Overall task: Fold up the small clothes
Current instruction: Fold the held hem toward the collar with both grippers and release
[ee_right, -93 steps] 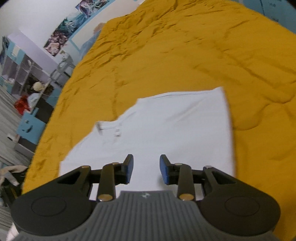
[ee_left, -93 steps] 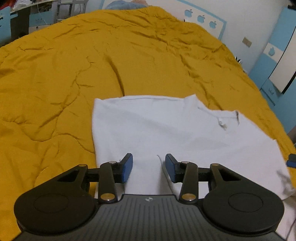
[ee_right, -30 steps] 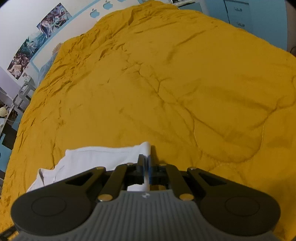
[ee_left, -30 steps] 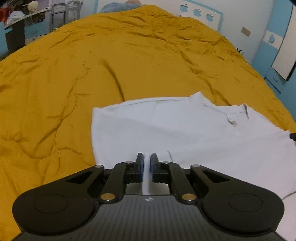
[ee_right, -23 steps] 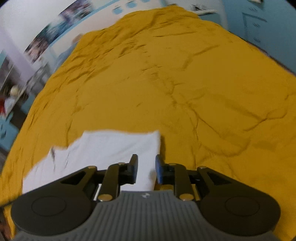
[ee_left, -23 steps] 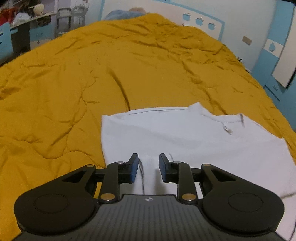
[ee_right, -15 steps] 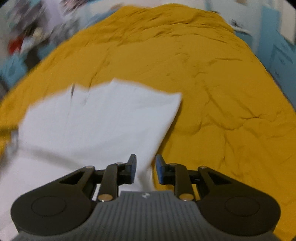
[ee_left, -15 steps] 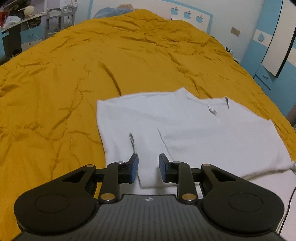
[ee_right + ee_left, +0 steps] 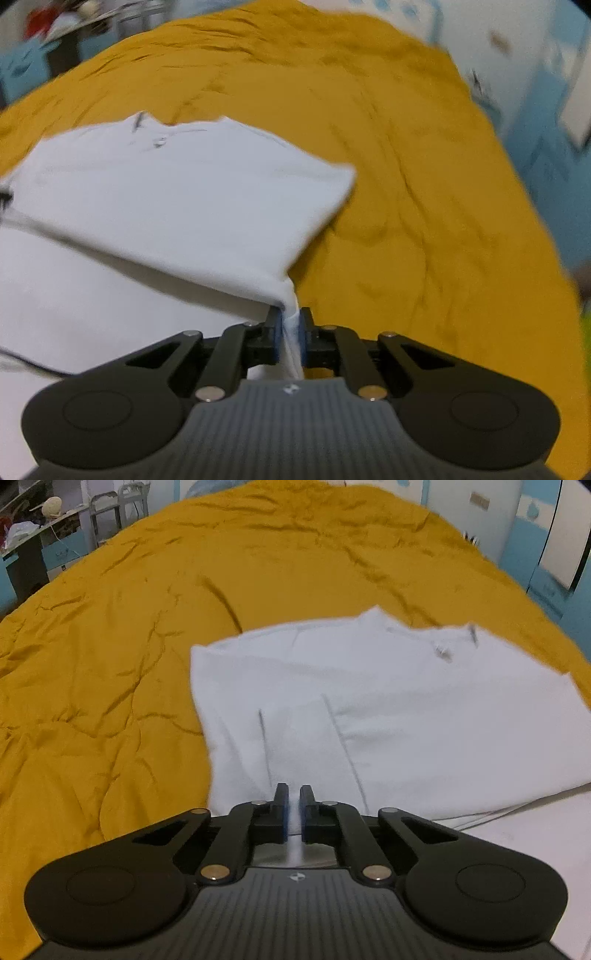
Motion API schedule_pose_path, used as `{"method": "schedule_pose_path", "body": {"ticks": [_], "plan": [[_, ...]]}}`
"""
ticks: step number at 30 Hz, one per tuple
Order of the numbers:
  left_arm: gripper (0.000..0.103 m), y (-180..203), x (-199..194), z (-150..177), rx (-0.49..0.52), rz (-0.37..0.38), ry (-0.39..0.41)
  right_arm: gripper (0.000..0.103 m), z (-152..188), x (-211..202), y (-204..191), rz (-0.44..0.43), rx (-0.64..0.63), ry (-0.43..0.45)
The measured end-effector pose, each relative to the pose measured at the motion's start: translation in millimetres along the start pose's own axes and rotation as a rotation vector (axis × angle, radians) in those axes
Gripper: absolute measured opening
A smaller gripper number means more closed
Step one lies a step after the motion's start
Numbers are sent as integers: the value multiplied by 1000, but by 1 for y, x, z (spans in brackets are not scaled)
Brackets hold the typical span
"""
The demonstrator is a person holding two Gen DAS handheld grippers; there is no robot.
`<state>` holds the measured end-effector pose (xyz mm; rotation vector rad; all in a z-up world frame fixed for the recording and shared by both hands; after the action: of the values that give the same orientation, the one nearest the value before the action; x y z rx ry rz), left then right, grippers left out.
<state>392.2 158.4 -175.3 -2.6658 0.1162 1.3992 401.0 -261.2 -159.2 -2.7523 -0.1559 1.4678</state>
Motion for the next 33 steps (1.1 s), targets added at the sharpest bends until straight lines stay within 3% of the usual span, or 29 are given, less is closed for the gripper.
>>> {"method": "schedule_pose_path", "body": {"ticks": [4,8,17,26,30,33], "plan": [[5,-1,4,3,6,-16,-14,0,13,19,16,-27,129,-60],[6,0,-3,-1,19,-25,-15,2,10,16,12,-11,119,-60],[19,6,-68,-6,45,32,58,19,-6,-47,1,-58,111,11],[29,30,-153,10,224,118,141,28,8,-138,-16,-129,12,73],[33,48,-183,28,335,148,177,32,35,-171,-27,-146,-51,78],[36,74,-201,54,474,199,199,35,65,-186,-39,-166,-105,75]]}}
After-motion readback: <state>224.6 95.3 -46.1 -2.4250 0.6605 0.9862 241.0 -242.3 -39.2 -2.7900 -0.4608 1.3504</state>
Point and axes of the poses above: each gripper's, at about its wrist camera, not at the fingertips, and x roughly the way its jaws point, y to its right, z to its underside, the point moved 10 cm from there along x, roughly the way its jaws point, and after that the axes turned 12 degrees about x, right-handed, at the moved point
